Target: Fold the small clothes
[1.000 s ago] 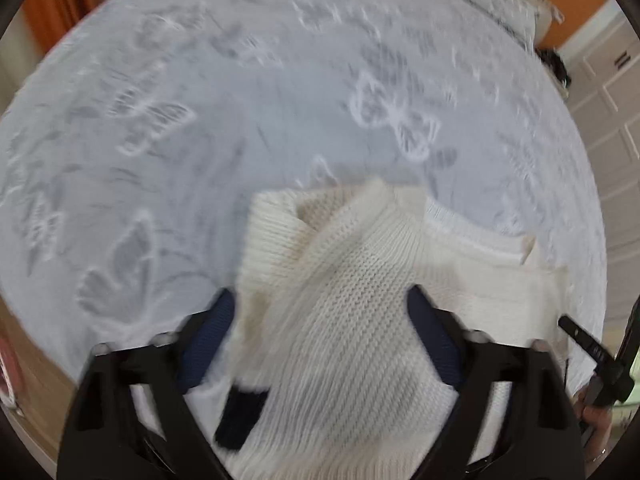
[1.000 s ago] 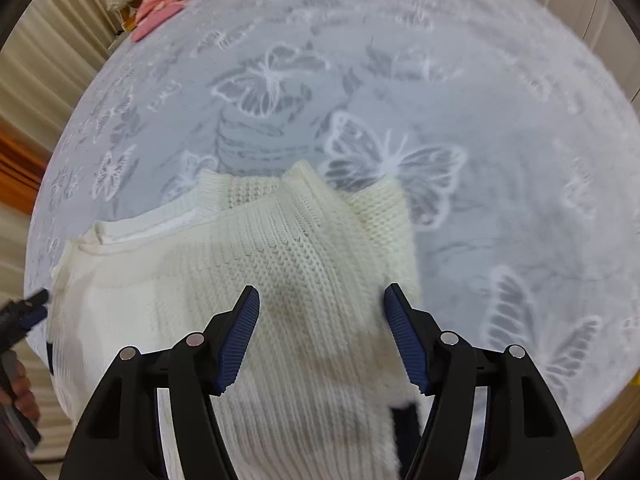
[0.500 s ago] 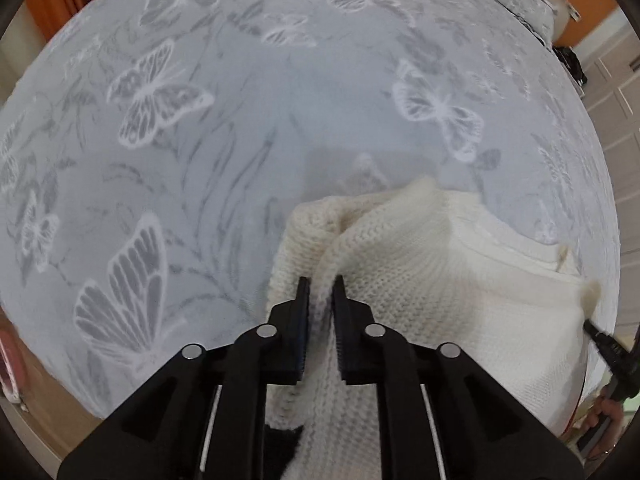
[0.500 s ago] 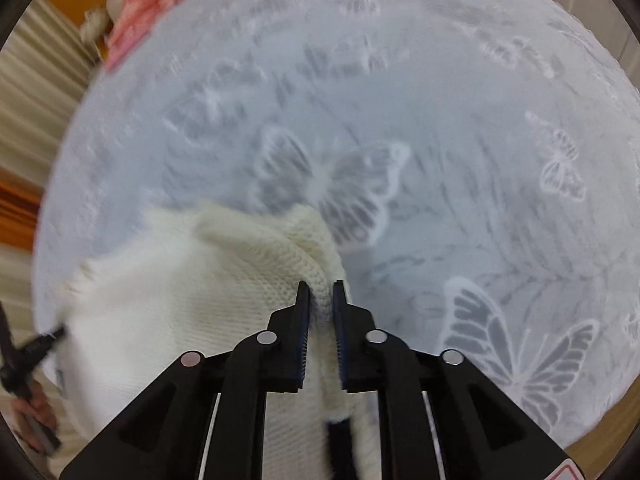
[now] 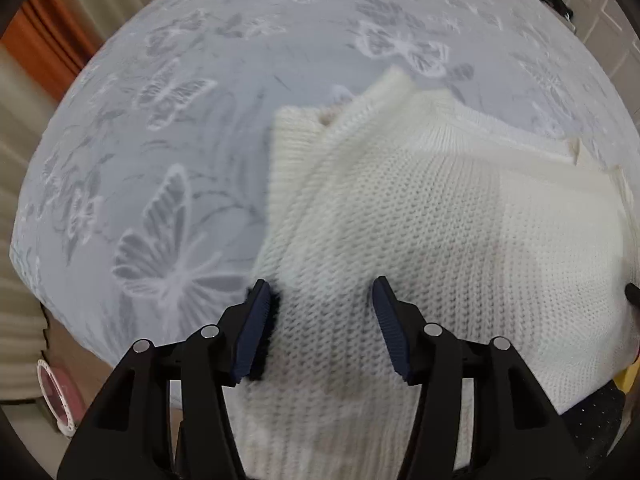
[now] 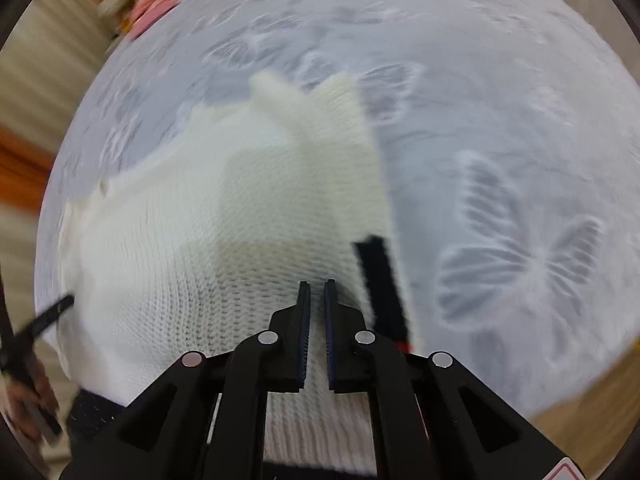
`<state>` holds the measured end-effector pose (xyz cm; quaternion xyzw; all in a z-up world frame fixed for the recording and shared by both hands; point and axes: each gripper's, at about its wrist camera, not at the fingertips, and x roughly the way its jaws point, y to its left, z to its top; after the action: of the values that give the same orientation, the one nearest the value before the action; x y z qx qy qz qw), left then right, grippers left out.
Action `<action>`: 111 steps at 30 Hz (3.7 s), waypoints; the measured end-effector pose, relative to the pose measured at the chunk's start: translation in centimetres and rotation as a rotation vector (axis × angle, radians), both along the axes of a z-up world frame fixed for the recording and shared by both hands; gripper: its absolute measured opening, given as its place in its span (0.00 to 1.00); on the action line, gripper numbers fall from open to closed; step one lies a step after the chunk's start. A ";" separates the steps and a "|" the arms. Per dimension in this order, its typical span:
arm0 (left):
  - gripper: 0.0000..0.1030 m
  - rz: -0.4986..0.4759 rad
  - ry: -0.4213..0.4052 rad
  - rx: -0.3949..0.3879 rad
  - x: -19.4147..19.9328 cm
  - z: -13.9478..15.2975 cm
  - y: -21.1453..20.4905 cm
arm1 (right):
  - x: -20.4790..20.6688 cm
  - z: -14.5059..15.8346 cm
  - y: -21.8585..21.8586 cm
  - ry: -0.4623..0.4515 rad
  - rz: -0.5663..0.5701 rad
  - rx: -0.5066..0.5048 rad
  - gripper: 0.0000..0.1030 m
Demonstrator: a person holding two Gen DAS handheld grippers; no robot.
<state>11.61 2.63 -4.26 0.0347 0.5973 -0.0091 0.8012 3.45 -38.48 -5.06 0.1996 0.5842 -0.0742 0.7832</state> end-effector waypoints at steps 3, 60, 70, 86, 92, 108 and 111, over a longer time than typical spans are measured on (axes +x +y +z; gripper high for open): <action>0.49 -0.012 -0.004 0.010 -1.1 2.0 -0.1 | -1.3 2.8 0.8 -0.047 0.022 -0.060 0.10; 0.73 0.012 0.039 -0.042 4.1 0.3 -1.8 | 6.5 1.6 0.0 0.014 0.026 -0.133 0.43; 0.75 0.146 0.026 -0.147 2.3 1.2 2.2 | 5.0 3.5 2.1 -0.029 0.055 -0.158 0.20; 0.27 0.372 0.135 -0.572 -1.7 -3.2 7.8 | 7.0 -1.4 20.0 0.117 0.501 -0.221 0.20; 0.20 0.257 0.054 -0.688 -1.6 2.3 4.6 | 7.3 -1.7 21.5 0.125 0.538 -0.287 0.20; 0.30 -0.135 0.115 -0.591 -3.1 5.9 -16.3 | 0.1 2.8 4.3 -0.030 0.087 0.130 0.44; 0.49 -0.167 0.122 -0.476 -4.5 5.0 -18.3 | -2.1 3.0 2.4 -0.029 0.036 0.148 0.47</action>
<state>7.10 -15.72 0.72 -0.1064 0.6208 -0.2175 0.7456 1.39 -36.10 -2.04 0.2474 0.5803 -0.0135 0.7758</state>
